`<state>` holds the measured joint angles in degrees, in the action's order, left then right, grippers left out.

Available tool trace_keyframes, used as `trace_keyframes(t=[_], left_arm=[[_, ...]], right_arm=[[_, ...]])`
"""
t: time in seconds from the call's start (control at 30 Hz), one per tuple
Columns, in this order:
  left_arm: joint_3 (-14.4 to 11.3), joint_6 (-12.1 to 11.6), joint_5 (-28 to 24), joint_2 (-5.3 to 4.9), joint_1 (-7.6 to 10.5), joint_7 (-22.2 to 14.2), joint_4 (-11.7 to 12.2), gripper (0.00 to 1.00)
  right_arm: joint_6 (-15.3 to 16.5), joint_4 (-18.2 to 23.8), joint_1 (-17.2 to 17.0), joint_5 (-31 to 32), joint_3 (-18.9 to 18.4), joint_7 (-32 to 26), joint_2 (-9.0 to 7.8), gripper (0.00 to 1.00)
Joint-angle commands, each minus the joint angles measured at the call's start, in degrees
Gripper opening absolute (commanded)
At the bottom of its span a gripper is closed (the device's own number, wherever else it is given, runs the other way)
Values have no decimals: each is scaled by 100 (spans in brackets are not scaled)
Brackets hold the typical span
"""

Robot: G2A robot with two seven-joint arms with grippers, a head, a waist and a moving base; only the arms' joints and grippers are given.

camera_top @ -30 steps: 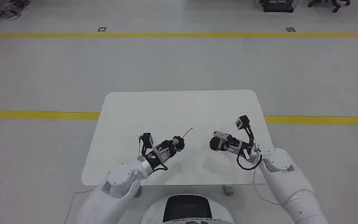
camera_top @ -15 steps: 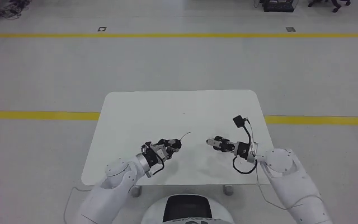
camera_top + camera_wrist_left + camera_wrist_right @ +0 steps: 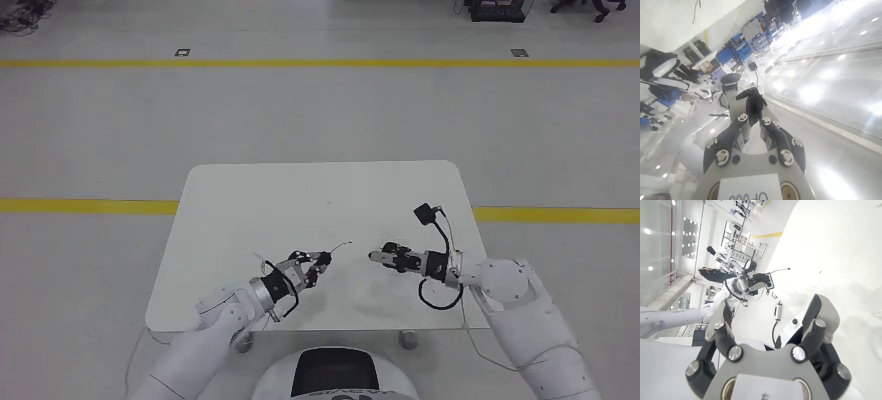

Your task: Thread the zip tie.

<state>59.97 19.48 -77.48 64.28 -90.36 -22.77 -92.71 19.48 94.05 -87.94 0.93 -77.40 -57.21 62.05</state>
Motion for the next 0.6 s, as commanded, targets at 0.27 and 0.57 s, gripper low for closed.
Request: trace_keyframes(t=[0.27,0.57], left_arm=[[-340,0,-1029,-239,332,-212,87,0],[-508,0,-1247,-64,143,-498,451,0]], right_arm=[[0,4,56,-228,3,-303,-33,100],[0,-221,170,-707,-40,-314,-45,100]])
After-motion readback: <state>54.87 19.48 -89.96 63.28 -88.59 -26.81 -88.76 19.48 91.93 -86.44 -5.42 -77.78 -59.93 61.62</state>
